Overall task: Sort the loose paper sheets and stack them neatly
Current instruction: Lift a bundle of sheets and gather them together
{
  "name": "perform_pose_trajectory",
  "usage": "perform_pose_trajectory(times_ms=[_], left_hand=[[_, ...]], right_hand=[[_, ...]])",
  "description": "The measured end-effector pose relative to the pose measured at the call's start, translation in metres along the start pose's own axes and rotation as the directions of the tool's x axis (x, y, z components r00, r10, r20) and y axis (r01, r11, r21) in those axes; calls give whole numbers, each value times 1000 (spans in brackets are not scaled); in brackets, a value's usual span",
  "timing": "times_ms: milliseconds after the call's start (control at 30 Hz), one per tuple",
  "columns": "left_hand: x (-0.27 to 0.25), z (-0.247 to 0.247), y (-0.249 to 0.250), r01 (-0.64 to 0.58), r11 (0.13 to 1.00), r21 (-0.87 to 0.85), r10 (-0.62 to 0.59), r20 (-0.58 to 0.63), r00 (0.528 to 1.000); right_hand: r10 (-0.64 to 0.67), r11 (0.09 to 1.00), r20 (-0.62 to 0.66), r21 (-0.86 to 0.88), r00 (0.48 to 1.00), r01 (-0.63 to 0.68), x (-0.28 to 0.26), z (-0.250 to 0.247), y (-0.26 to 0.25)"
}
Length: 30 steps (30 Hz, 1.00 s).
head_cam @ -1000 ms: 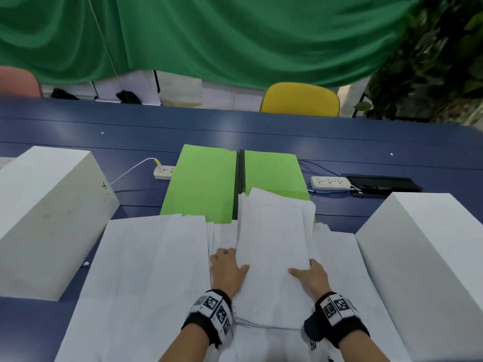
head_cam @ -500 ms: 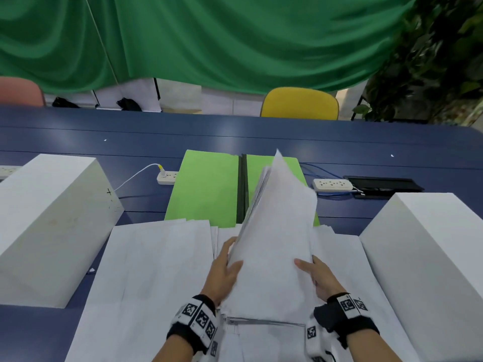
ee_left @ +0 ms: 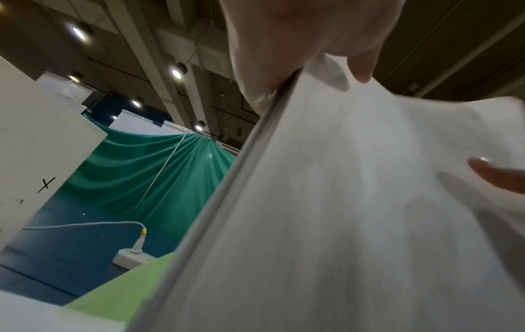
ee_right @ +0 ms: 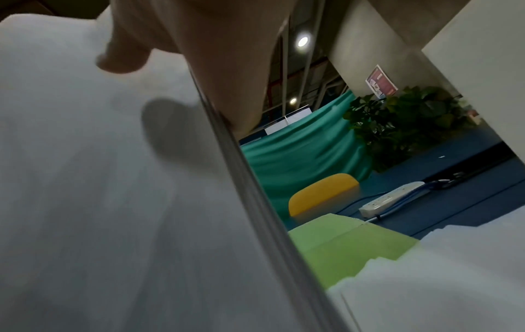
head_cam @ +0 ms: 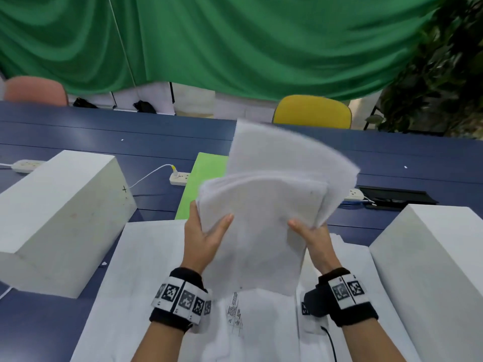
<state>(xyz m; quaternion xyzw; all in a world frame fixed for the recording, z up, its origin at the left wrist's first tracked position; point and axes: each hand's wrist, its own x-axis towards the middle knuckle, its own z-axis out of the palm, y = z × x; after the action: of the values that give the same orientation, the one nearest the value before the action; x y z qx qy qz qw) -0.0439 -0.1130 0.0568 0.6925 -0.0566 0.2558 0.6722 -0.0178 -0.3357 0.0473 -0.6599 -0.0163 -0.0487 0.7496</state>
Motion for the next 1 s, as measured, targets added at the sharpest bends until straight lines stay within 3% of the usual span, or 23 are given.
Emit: perform_pose_trajectory(times_ms=[233,400,467,567,667,733,1000], left_hand=[[2,-2,19,-124,990,-69,117,-100,988],[4,-7,19,-119,989,-88,108,-121,987],[5,-7,17,-111,984,-139,94,-123,988],[-1,-5,10,-53,979,-195,33,-107,994],[-12,-2,1,75,978,-193,-84,-42,996],[-16,-6,-6,163,967,-193,-165,10,986],[-4,-11,3,225,950,-216,-184,192,964]], right_hand=[[-127,987,132,120,983,112,2,5,-39],[-209,970,190,167,959,178,5,5,-63],[-187,975,203,159,961,156,6,0,-60],[-56,998,225,43,973,47,2,-4,-37],[63,997,213,-57,975,-52,-8,-10,-6],[89,996,191,-37,978,-83,-13,-13,5],[-12,990,163,140,987,-11,-7,-3,-16]])
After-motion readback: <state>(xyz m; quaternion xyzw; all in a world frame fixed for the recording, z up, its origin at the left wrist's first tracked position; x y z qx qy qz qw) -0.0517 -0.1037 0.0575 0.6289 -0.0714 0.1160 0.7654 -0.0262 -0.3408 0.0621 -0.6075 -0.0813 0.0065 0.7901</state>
